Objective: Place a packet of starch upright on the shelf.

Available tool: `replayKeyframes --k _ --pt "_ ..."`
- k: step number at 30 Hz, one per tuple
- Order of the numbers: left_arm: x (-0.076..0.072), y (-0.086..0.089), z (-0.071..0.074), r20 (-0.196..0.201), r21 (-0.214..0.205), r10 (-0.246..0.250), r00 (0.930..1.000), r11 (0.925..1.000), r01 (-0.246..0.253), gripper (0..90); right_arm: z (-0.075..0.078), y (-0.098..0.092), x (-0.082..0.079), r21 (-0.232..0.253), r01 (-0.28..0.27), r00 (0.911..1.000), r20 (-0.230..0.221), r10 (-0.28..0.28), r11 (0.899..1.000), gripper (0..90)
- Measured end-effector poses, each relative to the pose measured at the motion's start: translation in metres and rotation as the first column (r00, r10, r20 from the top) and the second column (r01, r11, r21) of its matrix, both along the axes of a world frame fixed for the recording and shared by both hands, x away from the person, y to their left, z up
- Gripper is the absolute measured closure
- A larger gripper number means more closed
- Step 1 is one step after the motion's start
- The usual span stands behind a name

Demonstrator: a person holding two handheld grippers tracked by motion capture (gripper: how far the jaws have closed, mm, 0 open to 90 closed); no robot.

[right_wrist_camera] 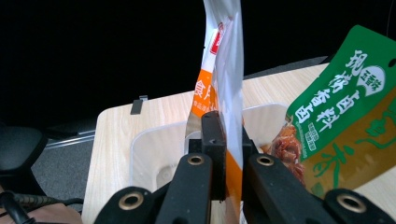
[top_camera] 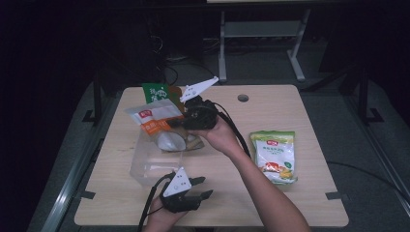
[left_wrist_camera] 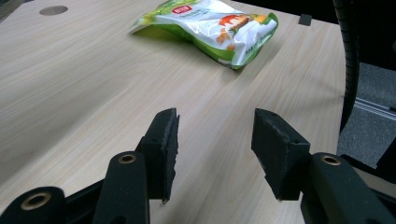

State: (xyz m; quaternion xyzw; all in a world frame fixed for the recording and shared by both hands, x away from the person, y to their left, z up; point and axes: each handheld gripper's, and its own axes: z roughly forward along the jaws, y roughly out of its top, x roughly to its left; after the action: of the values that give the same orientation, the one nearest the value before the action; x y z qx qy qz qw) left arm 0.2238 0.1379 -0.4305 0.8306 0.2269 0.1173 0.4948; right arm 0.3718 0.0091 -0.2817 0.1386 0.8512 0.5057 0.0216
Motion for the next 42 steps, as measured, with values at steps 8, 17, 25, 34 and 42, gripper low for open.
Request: replayKeyframes --k 8,17,25,34,42 --pt "0.000 0.000 0.000 -0.004 0.007 0.001 1.0000 1.0000 -0.001 50.1 -0.007 0.010 0.007 -0.001 -0.003 0.9998 -0.019 0.003 1.000 89.9" --pt "0.000 -0.001 0.000 -0.004 0.013 -0.007 1.0000 0.9999 0.007 49.8 -0.018 0.019 0.017 -0.006 0.006 0.9994 -0.034 -0.006 1.000 89.9" --pt "0.000 0.000 0.000 0.005 0.022 -0.011 0.9999 0.9997 0.011 49.8 -0.028 0.031 0.024 -0.017 0.012 0.9992 -0.039 -0.013 1.000 89.9" --pt "0.000 0.000 0.000 -0.004 0.008 -0.006 1.0000 0.9999 0.006 49.9 -0.041 0.048 0.032 -0.011 0.014 0.9977 -0.066 -0.015 1.000 89.9" --pt "0.000 0.001 0.000 -0.004 0.003 -0.001 1.0000 1.0000 0.001 49.9 -0.052 0.062 0.036 -0.010 0.000 0.9955 -0.094 -0.001 1.000 89.9"
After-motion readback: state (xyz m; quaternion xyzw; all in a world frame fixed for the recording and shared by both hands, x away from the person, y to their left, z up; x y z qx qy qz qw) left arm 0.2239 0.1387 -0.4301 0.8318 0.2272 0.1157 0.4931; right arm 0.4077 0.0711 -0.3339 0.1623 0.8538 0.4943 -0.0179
